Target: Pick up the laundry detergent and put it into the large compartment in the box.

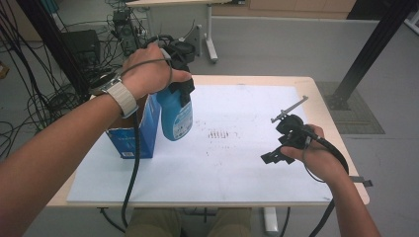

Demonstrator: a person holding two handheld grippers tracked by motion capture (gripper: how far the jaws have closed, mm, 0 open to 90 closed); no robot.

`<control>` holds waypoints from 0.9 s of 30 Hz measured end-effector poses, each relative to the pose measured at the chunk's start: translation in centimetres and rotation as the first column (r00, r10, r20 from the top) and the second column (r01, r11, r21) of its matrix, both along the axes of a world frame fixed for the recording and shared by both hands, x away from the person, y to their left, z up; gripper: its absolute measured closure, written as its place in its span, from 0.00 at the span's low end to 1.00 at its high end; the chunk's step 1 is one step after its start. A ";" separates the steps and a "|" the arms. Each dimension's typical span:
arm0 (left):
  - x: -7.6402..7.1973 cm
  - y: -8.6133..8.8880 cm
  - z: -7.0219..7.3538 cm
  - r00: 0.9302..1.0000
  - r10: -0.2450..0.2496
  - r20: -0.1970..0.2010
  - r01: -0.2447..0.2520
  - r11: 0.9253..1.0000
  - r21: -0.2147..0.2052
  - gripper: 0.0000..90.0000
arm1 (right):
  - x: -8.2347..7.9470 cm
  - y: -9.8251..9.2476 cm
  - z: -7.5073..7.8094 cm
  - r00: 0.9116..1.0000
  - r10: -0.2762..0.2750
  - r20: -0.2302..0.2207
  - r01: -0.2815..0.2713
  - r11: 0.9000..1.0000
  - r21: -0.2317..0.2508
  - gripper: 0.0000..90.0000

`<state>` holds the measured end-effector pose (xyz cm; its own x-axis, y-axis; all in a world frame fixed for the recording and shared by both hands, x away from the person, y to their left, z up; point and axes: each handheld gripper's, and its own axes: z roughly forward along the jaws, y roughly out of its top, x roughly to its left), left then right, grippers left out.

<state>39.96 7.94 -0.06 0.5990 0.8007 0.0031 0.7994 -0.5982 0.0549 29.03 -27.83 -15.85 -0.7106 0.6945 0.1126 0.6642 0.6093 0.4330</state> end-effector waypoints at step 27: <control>0.5 3.1 4.1 0.989 0.149 -0.006 -0.149 0.988 -0.039 0.43 | 1.9 -0.1 0.1 0.998 0.055 0.015 -0.055 0.998 0.025 0.10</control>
<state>40.49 10.99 4.06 0.4726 0.8807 -0.0314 0.8799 -0.4695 0.0730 30.94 -27.96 -15.72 -0.7493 0.6515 0.1188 0.6236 0.6335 0.4580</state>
